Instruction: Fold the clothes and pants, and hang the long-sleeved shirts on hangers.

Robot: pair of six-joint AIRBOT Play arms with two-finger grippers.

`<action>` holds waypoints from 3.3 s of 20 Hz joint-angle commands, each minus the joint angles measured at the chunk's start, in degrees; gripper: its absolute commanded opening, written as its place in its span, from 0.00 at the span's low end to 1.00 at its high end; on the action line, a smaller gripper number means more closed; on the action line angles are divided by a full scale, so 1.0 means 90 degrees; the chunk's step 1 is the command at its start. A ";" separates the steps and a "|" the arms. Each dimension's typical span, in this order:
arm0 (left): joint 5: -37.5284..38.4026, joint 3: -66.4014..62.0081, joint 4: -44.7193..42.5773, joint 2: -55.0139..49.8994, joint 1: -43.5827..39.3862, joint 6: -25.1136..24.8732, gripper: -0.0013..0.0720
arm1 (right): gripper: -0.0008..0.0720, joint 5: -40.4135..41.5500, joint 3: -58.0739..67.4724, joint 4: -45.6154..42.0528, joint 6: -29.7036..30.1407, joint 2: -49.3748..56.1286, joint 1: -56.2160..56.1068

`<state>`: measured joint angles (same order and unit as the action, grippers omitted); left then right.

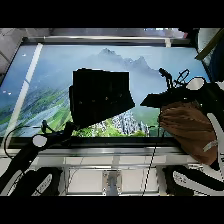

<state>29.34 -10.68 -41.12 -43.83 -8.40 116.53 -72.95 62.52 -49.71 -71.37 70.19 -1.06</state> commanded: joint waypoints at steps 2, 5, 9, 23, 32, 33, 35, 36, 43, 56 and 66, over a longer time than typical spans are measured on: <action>-0.1622 0.0007 0.0724 -0.0335 -0.0612 -0.0214 0.99 | 0.43 0.0117 0.0087 -0.0002 0.0015 -0.0012 -0.0005; -0.2249 0.0007 0.0729 -0.0532 -0.0765 -0.0211 0.79 | 0.43 0.0549 0.0087 0.0000 0.0015 -0.0012 -0.0005; -0.2244 -0.0075 0.0816 -0.0940 -0.0765 -0.0211 0.23 | 0.43 0.0896 0.0087 -0.0015 0.0012 -0.0012 -0.0005; -0.2280 -0.0425 -0.0437 -0.0724 -0.0760 -0.0243 0.05 | 0.63 0.4014 -0.2873 0.3429 0.1377 0.0233 -0.0100; -0.2186 -0.0425 -0.0498 -0.0726 -0.0760 -0.0721 0.05 | 0.75 0.3327 -0.1938 0.4039 0.2069 0.1923 -0.0393; -0.2183 -0.0425 -0.0619 -0.0726 -0.0760 -0.0721 0.05 | 0.75 0.3475 -0.1807 0.3995 0.2067 0.1984 -0.0505; -0.2098 -0.0425 -0.0767 -0.0726 -0.0760 -0.0721 0.05 | 0.75 0.3672 -0.1540 0.3990 0.2055 0.2125 -0.0641; -0.2067 -0.0425 -0.0770 -0.0726 -0.0760 -0.0721 0.05 | 0.75 0.3728 -0.1443 0.4002 0.2018 0.2178 -0.0668; -0.2025 -0.0430 -0.0770 -0.0714 -0.0755 -0.1168 0.04 | 0.04 0.3572 -0.1207 0.4002 0.1739 0.2358 -0.0673; 0.2429 -0.6625 -0.3213 0.1520 0.0755 -0.3310 0.04 | 0.04 0.0036 0.2613 0.1931 -0.0653 -0.1698 -0.0780; 0.2994 -0.7919 -0.3079 -0.1319 0.0741 -0.3689 0.04 | 0.03 -0.0478 0.3181 0.1481 -0.1372 0.0478 -0.1275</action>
<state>55.83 -80.66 -68.95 -46.87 -1.85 85.60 -77.23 90.50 -35.03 -83.33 66.72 -12.05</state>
